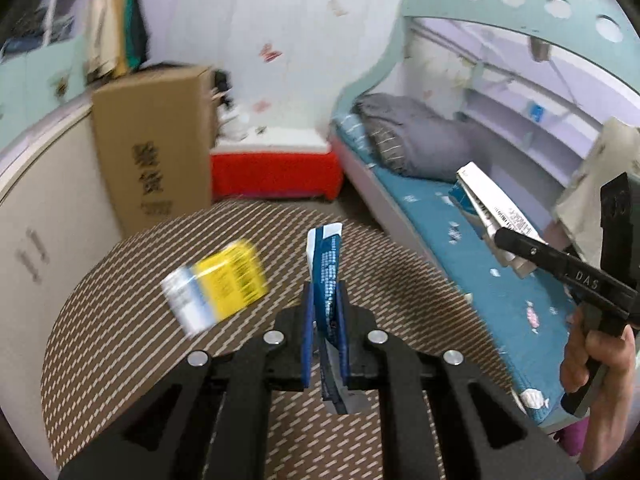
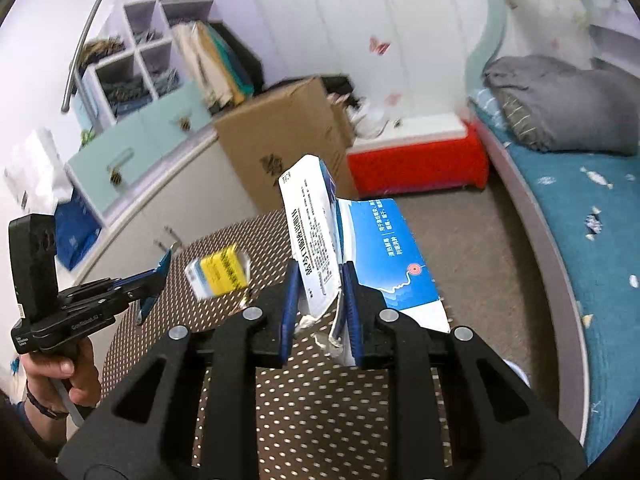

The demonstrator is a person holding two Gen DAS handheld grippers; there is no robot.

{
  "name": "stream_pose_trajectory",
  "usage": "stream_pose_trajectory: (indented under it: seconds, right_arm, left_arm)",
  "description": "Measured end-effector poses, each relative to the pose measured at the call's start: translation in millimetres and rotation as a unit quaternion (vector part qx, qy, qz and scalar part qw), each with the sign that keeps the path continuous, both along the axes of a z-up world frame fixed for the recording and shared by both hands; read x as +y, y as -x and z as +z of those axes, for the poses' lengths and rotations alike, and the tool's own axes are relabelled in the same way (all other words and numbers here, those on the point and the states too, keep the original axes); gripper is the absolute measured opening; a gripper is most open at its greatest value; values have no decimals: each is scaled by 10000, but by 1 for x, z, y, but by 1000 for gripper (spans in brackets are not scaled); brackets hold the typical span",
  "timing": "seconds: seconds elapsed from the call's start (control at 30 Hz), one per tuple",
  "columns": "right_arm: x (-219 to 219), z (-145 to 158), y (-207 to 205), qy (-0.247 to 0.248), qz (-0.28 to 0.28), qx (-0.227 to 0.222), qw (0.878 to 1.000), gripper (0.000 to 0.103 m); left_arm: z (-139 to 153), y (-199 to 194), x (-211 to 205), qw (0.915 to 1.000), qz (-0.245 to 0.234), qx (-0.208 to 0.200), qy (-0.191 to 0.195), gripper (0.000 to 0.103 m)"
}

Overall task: Collect trash
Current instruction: 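Carry the carton and blue tube to the trash bin and release both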

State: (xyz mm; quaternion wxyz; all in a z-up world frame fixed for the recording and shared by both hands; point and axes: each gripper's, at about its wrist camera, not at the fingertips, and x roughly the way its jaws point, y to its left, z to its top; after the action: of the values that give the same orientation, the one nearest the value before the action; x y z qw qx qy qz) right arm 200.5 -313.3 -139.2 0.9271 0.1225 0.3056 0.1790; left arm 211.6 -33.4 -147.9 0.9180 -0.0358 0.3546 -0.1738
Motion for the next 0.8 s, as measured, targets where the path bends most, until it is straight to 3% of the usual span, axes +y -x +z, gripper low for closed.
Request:
stream_pose_trajectory:
  seconds: [0.2,0.37,0.6,0.8]
  right_arm:
    - [-65,8,19,-34,-836,-52,9965,22]
    - [-116,-14,29,-78,-1478,331,9884,22]
    - [-161,-98,13,-350,-1977,1369,9700,22]
    - [-179,-158,-9,-724,-2129,1990,9539,26]
  left_arm:
    - [23,-15,-68,9964,-796,-164,235,10]
    - [24,-24,-125,9902,-1355,-116,311,10]
    - [-1,-33,-192,9825,-1837,216,217,10]
    - [-28,-43,-232,9768,-2074,534,39,10]
